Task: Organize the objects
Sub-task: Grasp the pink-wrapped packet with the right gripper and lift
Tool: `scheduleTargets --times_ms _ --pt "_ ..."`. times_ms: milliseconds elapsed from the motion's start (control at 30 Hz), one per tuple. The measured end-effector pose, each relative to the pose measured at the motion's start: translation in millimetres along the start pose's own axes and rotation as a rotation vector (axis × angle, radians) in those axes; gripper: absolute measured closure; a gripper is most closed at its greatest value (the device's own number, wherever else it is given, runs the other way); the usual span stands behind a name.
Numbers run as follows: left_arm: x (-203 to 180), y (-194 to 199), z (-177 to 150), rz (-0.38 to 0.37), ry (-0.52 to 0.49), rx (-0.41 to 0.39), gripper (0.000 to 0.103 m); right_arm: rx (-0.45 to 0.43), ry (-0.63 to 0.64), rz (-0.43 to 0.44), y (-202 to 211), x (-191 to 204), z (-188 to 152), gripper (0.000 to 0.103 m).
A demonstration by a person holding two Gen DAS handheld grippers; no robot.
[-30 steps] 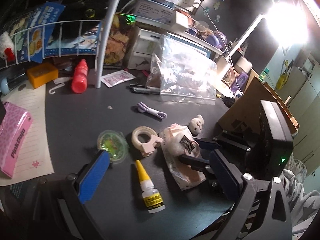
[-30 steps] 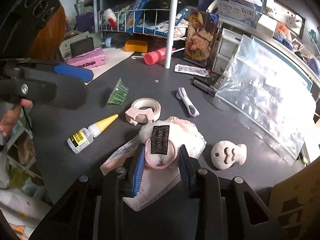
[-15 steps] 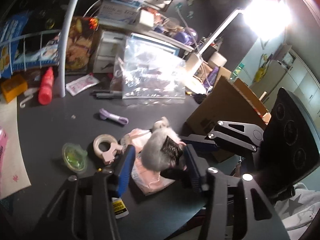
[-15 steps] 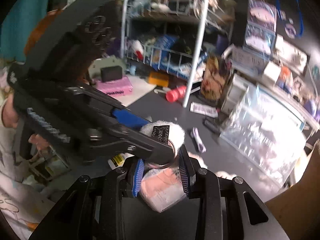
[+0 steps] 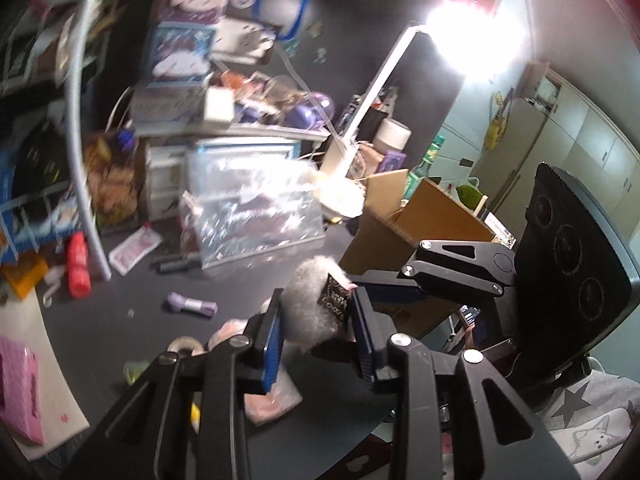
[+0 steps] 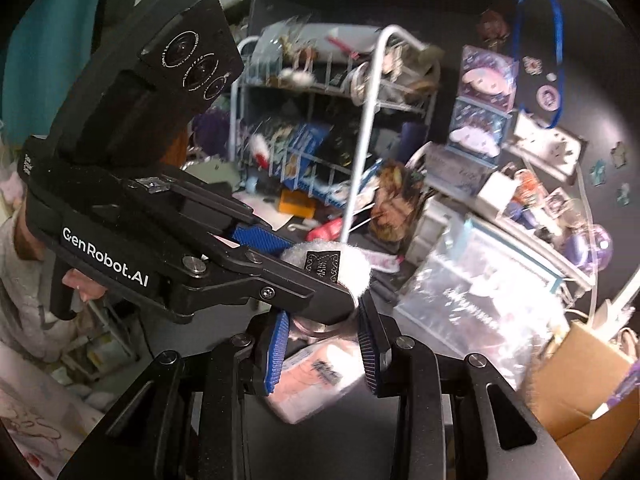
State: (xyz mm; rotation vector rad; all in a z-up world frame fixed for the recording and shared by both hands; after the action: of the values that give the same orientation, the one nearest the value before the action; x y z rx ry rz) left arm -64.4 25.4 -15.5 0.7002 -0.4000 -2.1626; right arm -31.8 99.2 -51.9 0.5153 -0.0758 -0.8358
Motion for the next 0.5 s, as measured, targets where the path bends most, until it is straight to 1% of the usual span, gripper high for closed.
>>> scheduleTargets --times_ms 200,400,500 --pt "-33 -20 31 -0.052 -0.065 0.017 0.074 -0.011 -0.027 -0.071 31 -32 10 0.075" --pt "-66 -52 57 -0.106 -0.114 0.053 0.074 0.0 -0.068 -0.14 59 -66 9 0.075" --pt "-86 -74 68 -0.13 -0.148 0.08 0.074 0.007 -0.1 -0.176 72 -85 4 0.075"
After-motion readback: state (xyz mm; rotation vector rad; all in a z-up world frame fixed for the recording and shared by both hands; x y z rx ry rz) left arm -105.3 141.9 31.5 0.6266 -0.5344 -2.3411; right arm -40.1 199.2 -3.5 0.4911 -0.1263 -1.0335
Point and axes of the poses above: each gripper's, at about its wrist camera, not at the fingertips, and y roughly against the way its jaws point, x to its left, z to its top, the point moved 3 cm from there along -y, roughly the way its jaws point, and after that the axes turned 7 degrees about -x, right-handed, at the moved point
